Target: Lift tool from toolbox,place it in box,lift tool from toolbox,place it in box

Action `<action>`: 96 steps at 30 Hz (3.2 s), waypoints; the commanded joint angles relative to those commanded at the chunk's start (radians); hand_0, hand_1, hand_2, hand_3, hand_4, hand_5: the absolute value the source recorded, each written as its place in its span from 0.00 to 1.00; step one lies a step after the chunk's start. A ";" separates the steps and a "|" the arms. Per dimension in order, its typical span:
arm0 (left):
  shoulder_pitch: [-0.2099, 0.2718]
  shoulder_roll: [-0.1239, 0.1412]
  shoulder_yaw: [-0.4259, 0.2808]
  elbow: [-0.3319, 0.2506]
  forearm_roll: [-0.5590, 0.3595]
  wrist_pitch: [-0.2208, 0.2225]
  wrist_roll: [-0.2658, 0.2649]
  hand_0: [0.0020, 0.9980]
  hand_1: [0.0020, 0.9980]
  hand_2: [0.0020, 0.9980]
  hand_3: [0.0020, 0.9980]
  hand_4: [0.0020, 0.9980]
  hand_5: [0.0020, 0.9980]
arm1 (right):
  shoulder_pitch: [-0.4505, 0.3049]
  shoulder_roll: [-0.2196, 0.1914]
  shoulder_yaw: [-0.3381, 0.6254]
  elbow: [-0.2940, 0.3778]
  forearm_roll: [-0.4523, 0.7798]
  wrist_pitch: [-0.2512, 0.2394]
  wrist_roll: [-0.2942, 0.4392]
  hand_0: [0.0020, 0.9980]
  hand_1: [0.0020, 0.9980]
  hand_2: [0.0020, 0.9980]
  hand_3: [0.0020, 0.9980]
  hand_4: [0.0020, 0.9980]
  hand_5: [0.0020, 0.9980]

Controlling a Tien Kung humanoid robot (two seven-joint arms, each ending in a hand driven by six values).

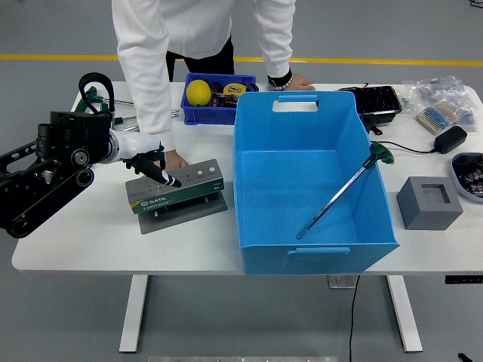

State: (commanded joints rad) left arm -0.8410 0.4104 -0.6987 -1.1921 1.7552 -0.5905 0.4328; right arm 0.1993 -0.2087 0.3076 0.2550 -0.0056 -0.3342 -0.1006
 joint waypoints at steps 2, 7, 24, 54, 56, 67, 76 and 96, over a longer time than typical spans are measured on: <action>-0.007 0.001 0.002 0.009 -0.009 -0.005 0.000 0.40 0.42 0.46 0.66 0.91 0.81 | 0.002 -0.001 -0.002 0.000 0.003 0.000 0.001 0.68 0.65 0.71 0.56 0.79 0.72; -0.015 0.004 0.002 0.033 -0.028 -0.015 -0.004 0.39 0.41 0.44 0.63 0.91 0.82 | 0.004 -0.002 -0.006 0.000 0.009 0.001 0.003 0.68 0.65 0.70 0.56 0.79 0.72; -0.033 -0.007 0.000 0.098 -0.057 -0.039 -0.023 0.39 0.38 0.41 0.57 0.88 0.74 | 0.009 -0.003 -0.007 0.000 0.008 0.001 0.002 0.68 0.65 0.71 0.56 0.79 0.72; -0.040 -0.019 -0.029 0.190 -0.134 -0.021 -0.060 0.38 0.35 0.38 0.51 0.88 0.61 | 0.013 -0.004 -0.008 0.000 0.006 0.002 0.002 0.68 0.65 0.71 0.56 0.79 0.72; -0.040 -0.018 -0.031 0.192 -0.140 -0.024 -0.060 0.38 0.35 0.38 0.51 0.88 0.61 | 0.013 -0.004 -0.006 0.000 0.004 0.002 0.002 0.68 0.65 0.71 0.56 0.79 0.72; -0.037 -0.020 -0.037 0.239 -0.238 -0.014 -0.062 0.37 0.34 0.37 0.51 0.87 0.61 | 0.012 -0.004 -0.003 0.000 -0.001 0.002 0.000 0.68 0.65 0.71 0.56 0.79 0.72; -0.038 -0.023 -0.030 0.268 -0.319 0.002 -0.044 0.36 0.31 0.35 0.52 0.85 0.75 | 0.010 -0.003 -0.001 0.000 -0.004 0.001 -0.001 0.68 0.65 0.71 0.56 0.79 0.72; -0.047 -0.027 -0.004 0.285 -0.407 0.092 0.006 0.24 0.15 0.20 0.28 0.89 1.00 | 0.004 -0.001 0.003 0.000 -0.010 0.001 -0.003 0.69 0.65 0.71 0.55 0.79 0.72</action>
State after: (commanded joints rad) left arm -0.8876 0.3835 -0.7023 -0.9070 1.3478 -0.4981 0.4386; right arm 0.2030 -0.2097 0.3108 0.2554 -0.0151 -0.3337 -0.1040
